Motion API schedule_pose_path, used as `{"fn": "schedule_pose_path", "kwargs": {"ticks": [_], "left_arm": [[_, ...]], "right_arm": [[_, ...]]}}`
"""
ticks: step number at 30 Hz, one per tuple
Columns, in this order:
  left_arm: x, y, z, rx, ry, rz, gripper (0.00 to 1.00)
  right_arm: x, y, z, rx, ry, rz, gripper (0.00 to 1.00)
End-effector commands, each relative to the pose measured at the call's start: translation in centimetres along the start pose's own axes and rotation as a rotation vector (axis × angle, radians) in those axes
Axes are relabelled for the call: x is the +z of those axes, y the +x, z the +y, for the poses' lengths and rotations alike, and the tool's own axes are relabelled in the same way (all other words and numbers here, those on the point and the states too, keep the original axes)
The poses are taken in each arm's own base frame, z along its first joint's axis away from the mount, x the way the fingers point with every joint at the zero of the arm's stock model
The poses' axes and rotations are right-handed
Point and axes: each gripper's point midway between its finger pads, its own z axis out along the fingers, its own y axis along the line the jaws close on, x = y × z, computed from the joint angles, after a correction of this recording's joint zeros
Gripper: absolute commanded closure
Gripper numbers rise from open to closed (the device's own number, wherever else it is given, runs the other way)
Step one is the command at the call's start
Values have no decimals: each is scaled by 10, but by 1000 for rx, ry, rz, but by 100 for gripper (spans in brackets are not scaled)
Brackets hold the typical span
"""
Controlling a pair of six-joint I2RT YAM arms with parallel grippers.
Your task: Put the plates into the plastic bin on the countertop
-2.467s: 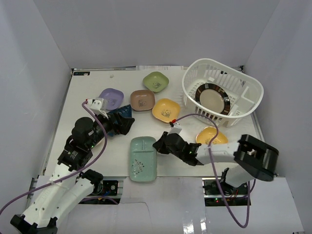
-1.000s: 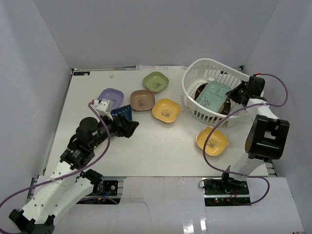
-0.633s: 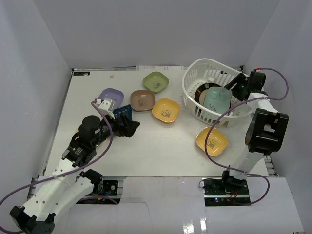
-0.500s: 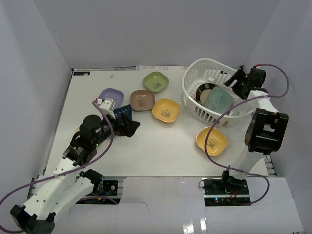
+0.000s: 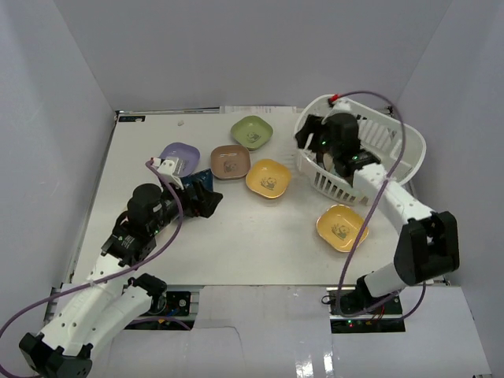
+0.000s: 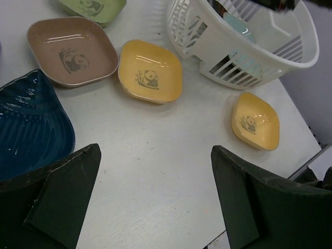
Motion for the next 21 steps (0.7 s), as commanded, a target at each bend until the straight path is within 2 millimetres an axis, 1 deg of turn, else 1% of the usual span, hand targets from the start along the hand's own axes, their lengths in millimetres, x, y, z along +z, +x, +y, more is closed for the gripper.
{"fn": "schedule_pose_path", "kwargs": {"ticks": [1,2,3,4,5,6,7,8,9,10,11,12,13,14,15,16,17,18,21], "left_arm": [[-10,-31,8,2,-65,-119,2],[-13,-37,10,-2,-80,-145,2],[-19,-43,12,-6,-93,-179,2],[-22,-47,21,-15,-141,-205,2],[-24,-49,24,-25,-154,-220,2],[-28,-51,26,-28,-167,-237,2],[-29,-50,29,-32,-182,-241,2],[-31,-51,33,-39,-206,-252,2],[-33,-51,35,-39,-215,-256,2],[-35,-51,35,-40,-218,-261,2],[-35,-51,36,-39,-223,-261,2],[-36,-50,37,-39,-227,-259,2],[-36,-50,37,-40,-224,-262,2],[-36,-49,36,-40,-221,-257,2],[-36,-49,36,-38,-218,-257,2],[-37,-48,35,-38,-215,-256,2],[-36,-47,35,-39,-211,-253,2],[-36,-45,33,-41,-202,-248,2],[-35,-44,31,-43,-187,-242,2]], "right_arm": [[-29,47,99,12,-236,-50,30],[-31,63,118,29,-267,-35,34],[-41,89,155,30,-342,3,35],[-38,104,174,72,-377,18,36],[-39,114,191,80,-400,27,39],[-48,134,220,67,-449,57,39],[-46,142,231,72,-451,65,40],[-37,154,244,99,-450,76,40],[-37,168,257,106,-468,104,39],[-32,176,263,120,-468,123,37],[-18,199,263,145,-438,164,34],[-14,204,273,163,-445,176,32],[-2,228,270,168,-422,219,31],[2,235,272,186,-421,231,30],[6,237,280,229,-427,237,30],[15,256,277,232,-408,266,30],[20,260,278,241,-403,270,30],[27,269,281,260,-393,288,30],[36,277,287,292,-401,294,33]]}}
